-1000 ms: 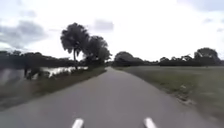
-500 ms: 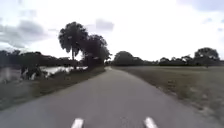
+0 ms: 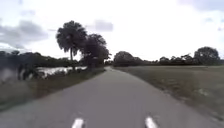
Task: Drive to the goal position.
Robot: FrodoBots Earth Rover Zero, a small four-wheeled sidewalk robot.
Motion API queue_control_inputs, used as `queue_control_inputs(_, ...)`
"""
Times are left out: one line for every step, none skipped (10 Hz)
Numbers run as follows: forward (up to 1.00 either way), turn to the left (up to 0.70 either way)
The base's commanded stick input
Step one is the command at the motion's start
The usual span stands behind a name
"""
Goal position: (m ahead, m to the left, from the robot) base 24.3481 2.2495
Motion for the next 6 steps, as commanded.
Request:
queue_control_inputs(0.85,0.0)
queue_control_inputs(0.85,0.0)
queue_control_inputs(0.85,0.0)
queue_control_inputs(0.85,0.0)
queue_control_inputs(0.85,0.0)
queue_control_inputs(0.85,0.0)
